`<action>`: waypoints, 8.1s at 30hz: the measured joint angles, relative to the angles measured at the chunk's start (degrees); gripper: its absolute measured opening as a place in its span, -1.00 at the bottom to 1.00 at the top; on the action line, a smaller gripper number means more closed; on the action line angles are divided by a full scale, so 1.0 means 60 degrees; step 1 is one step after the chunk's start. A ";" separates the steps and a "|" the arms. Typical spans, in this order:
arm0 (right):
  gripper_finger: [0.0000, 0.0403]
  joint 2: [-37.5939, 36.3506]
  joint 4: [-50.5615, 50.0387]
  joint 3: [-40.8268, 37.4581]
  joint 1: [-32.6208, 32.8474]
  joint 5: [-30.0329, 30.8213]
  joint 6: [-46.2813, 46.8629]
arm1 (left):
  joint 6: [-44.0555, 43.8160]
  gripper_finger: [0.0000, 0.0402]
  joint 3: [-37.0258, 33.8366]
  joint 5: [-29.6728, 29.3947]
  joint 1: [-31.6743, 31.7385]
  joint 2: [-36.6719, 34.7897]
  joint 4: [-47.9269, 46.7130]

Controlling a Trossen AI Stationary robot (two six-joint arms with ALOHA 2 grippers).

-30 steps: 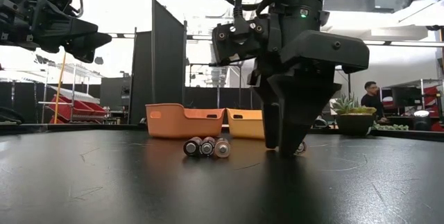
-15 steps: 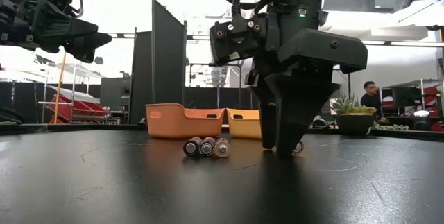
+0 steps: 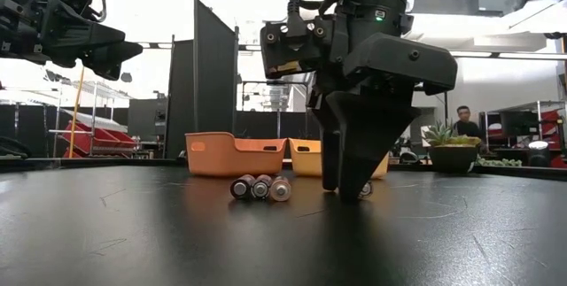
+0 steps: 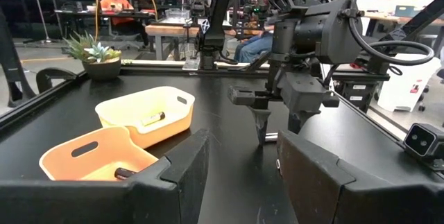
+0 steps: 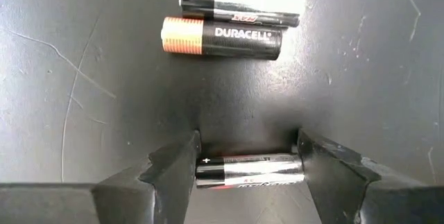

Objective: Sort batteries
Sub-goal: Put the white battery into the yellow bin, then put the black battery into the orange bin

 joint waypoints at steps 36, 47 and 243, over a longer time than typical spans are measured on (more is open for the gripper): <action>0.53 0.0004 -0.0247 0.0022 -0.0004 0.0083 -0.0076 | -0.0004 -0.17 0.0000 0.0000 0.0000 0.0000 0.0000; 0.82 -0.0004 -0.0722 0.0036 -0.0015 -0.0140 -0.0046 | 0.0000 -0.17 0.0000 0.0000 -0.0001 0.0000 0.0000; 0.06 -0.1399 0.3509 0.0018 -0.1513 0.2599 -0.1093 | -0.0007 -0.17 0.0000 -0.0012 0.0001 0.0106 0.0087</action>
